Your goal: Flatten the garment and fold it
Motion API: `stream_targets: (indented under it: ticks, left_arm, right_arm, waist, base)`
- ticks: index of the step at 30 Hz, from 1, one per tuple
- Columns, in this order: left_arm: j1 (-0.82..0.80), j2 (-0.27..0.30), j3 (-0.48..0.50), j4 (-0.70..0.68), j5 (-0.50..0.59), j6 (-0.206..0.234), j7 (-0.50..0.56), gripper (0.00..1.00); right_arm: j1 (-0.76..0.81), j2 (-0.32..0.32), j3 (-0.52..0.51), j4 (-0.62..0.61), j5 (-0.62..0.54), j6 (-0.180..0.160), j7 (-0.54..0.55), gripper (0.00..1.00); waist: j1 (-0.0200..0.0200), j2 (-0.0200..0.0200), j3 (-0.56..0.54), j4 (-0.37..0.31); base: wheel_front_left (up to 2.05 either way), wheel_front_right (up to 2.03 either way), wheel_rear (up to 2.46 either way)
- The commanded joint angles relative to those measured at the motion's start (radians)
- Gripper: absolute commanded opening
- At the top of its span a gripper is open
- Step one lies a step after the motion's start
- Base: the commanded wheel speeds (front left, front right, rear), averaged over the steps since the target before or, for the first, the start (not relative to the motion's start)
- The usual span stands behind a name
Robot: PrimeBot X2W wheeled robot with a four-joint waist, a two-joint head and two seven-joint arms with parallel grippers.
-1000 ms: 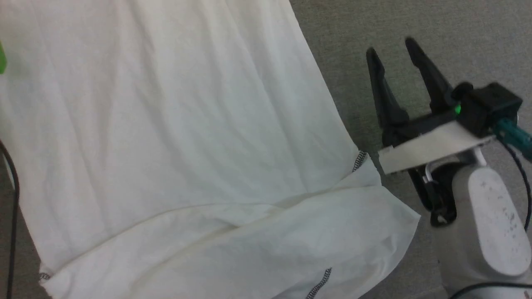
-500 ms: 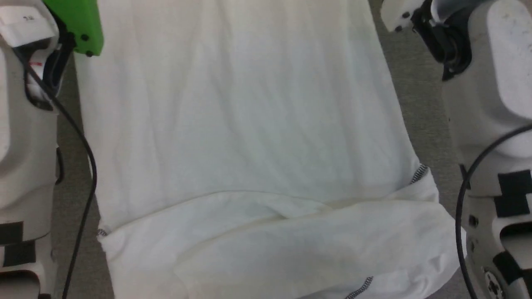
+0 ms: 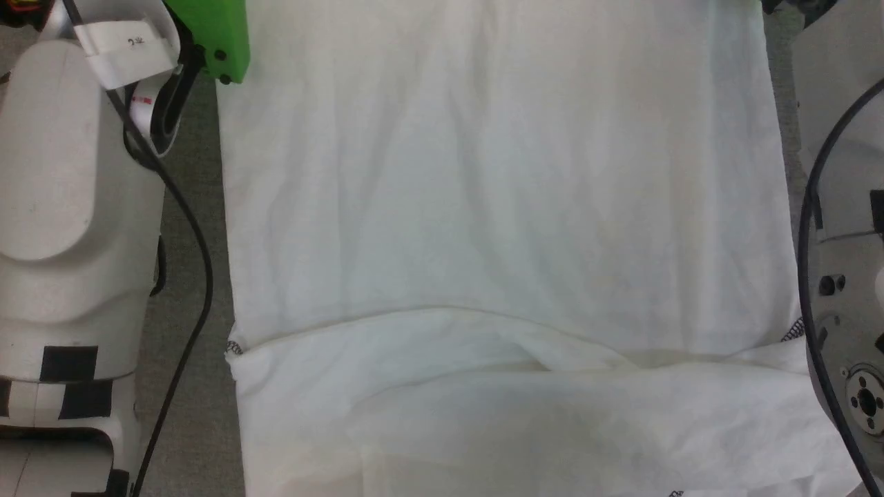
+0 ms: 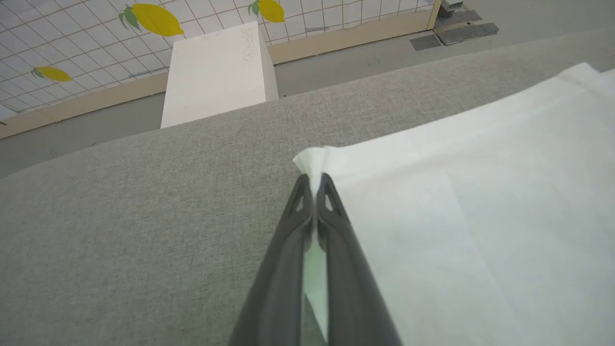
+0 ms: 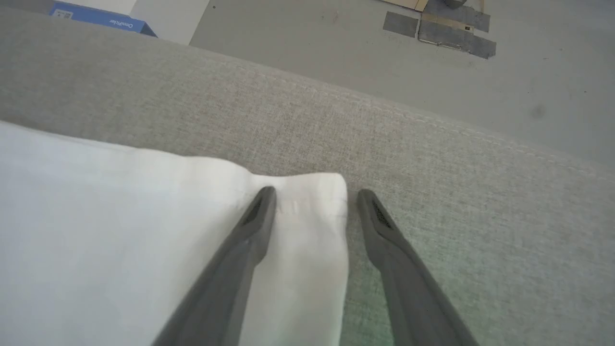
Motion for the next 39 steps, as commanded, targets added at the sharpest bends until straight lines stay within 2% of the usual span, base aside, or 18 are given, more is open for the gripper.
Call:
stream_targets:
  ticks: [1, 2, 3, 5, 9, 14, 20, 27, 33, 39]
  left_arm:
    - [-0.022, -0.004, -0.005, 0.012, -0.001, -0.006, -0.012, 0.00]
    - [-0.026, -0.005, -0.009, 0.022, -0.001, -0.008, -0.017, 0.00]
    - [-0.030, -0.004, -0.013, 0.028, 0.001, -0.011, -0.025, 0.00]
    - [-0.042, -0.001, -0.014, 0.041, 0.004, -0.013, -0.047, 0.00]
    - [-0.077, 0.020, -0.011, 0.060, 0.030, -0.004, -0.108, 0.00]
    - [-0.136, 0.052, 0.001, 0.085, 0.075, 0.023, -0.224, 0.00]
    - [-0.211, 0.092, 0.020, 0.134, 0.124, 0.063, -0.371, 0.00]
    - [-0.230, 0.100, 0.032, 0.195, 0.134, 0.096, -0.461, 0.00]
    - [-0.128, 0.092, 0.020, 0.246, 0.104, 0.074, -0.512, 0.00]
    - [0.072, 0.083, -0.003, 0.240, 0.049, 0.017, -0.540, 0.00]
  right_arm:
    - [0.004, -0.002, -0.003, 0.025, -0.021, -0.002, 0.039, 0.31]
    - [0.002, -0.003, -0.011, 0.030, -0.032, -0.002, 0.068, 0.04]
    - [0.000, -0.005, -0.016, 0.029, -0.044, -0.002, 0.089, 0.00]
    - [-0.007, -0.010, -0.025, 0.014, -0.066, -0.002, 0.113, 0.00]
    - [-0.020, -0.011, -0.031, -0.055, -0.089, -0.002, 0.056, 0.00]
    - [-0.037, -0.019, -0.020, -0.124, -0.102, -0.002, -0.092, 0.00]
    - [-0.062, -0.048, 0.030, -0.144, -0.100, -0.002, -0.254, 0.00]
    - [-0.058, -0.061, 0.073, -0.128, -0.071, -0.002, -0.398, 0.00]
    - [0.032, -0.083, 0.176, -0.107, 0.024, -0.002, -0.503, 0.00]
    - [0.201, -0.146, 0.301, -0.151, 0.147, -0.002, -0.557, 0.00]
  waist:
    - [0.0000, 0.0000, 0.005, 0.009]
    - [0.0000, 0.0000, 0.003, 0.008]
    - [0.0000, 0.0000, 0.002, 0.007]
    - [0.0000, 0.0000, 0.001, 0.002]
    - [0.0000, 0.0000, 0.009, -0.018]
    - [0.0000, 0.0000, 0.009, -0.050]
    - [0.0000, 0.0000, -0.015, -0.088]
    - [0.0000, 0.0000, -0.075, -0.111]
    - [0.0000, 0.0000, -0.202, -0.105]
    - [0.0000, 0.0000, -0.365, -0.095]
  base:
    - [0.00, 0.00, 0.00]
    - [0.00, 0.00, 0.00]
    - [0.00, 0.00, 0.00]
    - [0.00, 0.00, 0.00]
    - [0.00, 0.00, 0.00]
    - [0.00, 0.00, 0.00]
    - [0.00, 0.00, 0.00]
    - [0.00, 0.00, 0.00]
    - [0.00, 0.00, 0.00]
    - [0.00, 0.00, 0.00]
